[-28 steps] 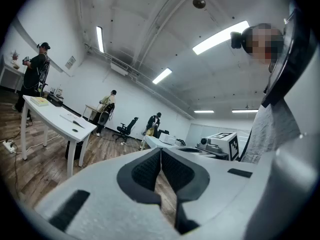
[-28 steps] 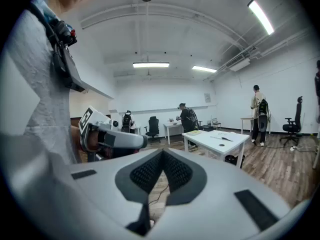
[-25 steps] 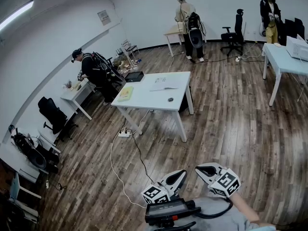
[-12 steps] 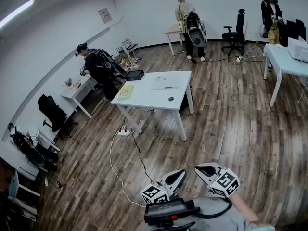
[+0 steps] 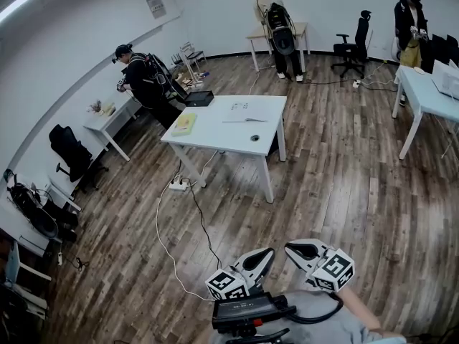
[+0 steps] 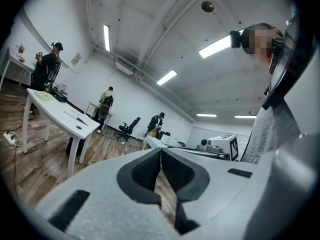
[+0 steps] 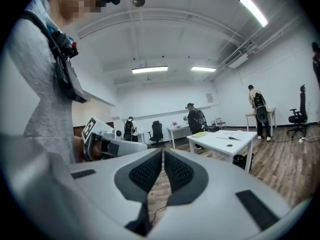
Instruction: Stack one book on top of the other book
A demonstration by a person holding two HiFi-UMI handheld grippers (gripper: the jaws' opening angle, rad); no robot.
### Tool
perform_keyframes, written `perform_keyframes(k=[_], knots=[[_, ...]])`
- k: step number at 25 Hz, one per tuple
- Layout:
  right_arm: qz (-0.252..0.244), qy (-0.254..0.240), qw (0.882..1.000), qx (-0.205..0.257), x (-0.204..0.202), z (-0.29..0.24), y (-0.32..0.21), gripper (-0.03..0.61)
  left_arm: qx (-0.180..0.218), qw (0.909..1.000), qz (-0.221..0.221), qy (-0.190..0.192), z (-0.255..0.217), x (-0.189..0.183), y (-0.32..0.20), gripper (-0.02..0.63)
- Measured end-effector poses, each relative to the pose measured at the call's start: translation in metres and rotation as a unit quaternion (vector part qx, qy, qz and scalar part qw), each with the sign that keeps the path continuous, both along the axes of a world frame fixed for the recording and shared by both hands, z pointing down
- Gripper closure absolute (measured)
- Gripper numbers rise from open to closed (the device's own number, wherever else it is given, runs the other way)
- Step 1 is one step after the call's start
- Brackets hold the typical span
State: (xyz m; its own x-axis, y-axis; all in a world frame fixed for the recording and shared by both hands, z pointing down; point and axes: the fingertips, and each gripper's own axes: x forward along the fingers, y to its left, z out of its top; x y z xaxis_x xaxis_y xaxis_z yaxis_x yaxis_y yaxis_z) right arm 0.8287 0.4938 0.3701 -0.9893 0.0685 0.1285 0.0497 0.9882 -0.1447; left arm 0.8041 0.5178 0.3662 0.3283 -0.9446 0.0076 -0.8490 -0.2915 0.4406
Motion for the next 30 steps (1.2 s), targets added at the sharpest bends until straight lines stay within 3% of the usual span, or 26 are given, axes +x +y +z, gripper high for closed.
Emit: perform_keyframes(k=[8, 13, 16, 25, 30], knots=[[-0.006, 0.005, 1.0, 0.0, -0.052, -0.004, 0.012, 0.548, 0.005, 0.9997, -0.018, 0.018, -0.005, -0.054, 0.013, 0.594], [0.007, -0.009, 1.0, -0.011, -0.1, -0.025, 0.008, 0.548, 0.021, 0.9991, -0.036, 0.005, -0.018, -0.112, 0.021, 0.594], [-0.004, -0.001, 1.0, -0.008, -0.133, -0.032, 0.007, 0.548, 0.034, 0.9981, -0.051, -0.006, -0.02, -0.153, 0.021, 0.594], [-0.049, 0.031, 0.998, -0.007, -0.236, -0.015, 0.039, 0.548, 0.031, 0.9956, -0.088, 0.013, -0.006, -0.259, 0.048, 0.594], [-0.069, 0.028, 0.997, 0.003, -0.286, -0.019, 0.057, 0.548, 0.03, 0.9956, -0.088, 0.014, -0.004, -0.299, 0.06, 0.594]])
